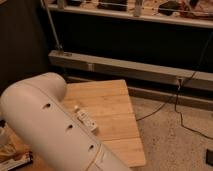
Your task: Push the eraser across the table
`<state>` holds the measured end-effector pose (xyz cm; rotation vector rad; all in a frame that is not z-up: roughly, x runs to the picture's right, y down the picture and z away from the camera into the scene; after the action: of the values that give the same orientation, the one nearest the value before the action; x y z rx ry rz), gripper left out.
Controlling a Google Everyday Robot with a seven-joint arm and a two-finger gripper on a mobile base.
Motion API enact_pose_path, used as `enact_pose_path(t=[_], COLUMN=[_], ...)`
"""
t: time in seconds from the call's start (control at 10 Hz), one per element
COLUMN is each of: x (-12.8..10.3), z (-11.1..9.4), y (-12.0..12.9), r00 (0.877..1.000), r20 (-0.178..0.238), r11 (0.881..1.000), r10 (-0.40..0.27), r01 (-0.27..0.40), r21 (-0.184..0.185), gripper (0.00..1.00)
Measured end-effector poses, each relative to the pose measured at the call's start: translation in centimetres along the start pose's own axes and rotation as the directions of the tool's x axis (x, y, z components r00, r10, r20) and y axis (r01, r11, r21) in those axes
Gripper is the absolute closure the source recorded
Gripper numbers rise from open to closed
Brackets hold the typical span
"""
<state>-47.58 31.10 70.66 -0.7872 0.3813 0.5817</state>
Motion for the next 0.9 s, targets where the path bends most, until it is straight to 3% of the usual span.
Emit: enact_pose_path(t=[0.7, 0.9], x=[0.2, 2.2], z=[1.6, 1.8], y=[1.1, 1.3], r00=[1.000, 0.998], r20=[-0.010, -0.051], r11=[1.000, 0.999], r10=[-0.019, -0.030], r01=[0.019, 0.031], r21=[0.008, 0.025], gripper=[1.00, 1.00])
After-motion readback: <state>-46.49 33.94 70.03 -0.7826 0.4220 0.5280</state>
